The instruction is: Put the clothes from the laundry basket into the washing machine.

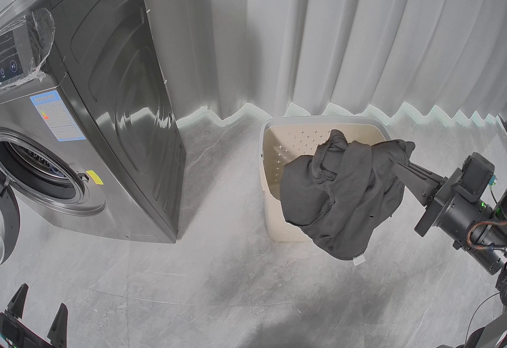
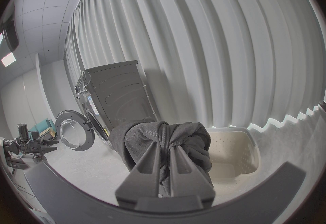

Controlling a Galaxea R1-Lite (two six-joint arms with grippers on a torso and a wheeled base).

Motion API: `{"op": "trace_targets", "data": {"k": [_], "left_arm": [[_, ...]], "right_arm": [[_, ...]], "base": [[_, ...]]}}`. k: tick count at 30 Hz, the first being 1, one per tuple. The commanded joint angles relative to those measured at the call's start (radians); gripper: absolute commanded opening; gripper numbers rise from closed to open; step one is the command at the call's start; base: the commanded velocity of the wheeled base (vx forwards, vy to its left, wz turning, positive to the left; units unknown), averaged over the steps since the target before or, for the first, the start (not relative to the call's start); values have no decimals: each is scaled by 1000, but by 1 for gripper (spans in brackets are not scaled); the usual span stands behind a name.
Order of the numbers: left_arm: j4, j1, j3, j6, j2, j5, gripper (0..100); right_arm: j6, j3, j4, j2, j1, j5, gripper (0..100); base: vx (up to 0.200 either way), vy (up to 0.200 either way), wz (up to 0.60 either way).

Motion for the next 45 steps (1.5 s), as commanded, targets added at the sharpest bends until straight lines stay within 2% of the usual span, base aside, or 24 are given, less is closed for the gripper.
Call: {"op": "trace_targets", "data": {"k": [1, 12, 18, 45], "left_arm": [[0, 0, 15, -1, -16, 0, 100], [0, 0, 15, -1, -16, 0, 100], [1, 0, 15, -6, -16, 2, 100], [1, 0, 15, -9, -16, 2, 100]], "right_arm": [[0, 15, 22, -94, 4, -11, 0], [3, 26, 68, -120, 3, -10, 0], [3, 18, 68, -117, 0, -8, 0], [3, 21, 68, -79, 6, -4, 0]], "base": [[0, 0, 0], [-164, 0, 0], [0, 0, 0], [0, 200, 0]]}}
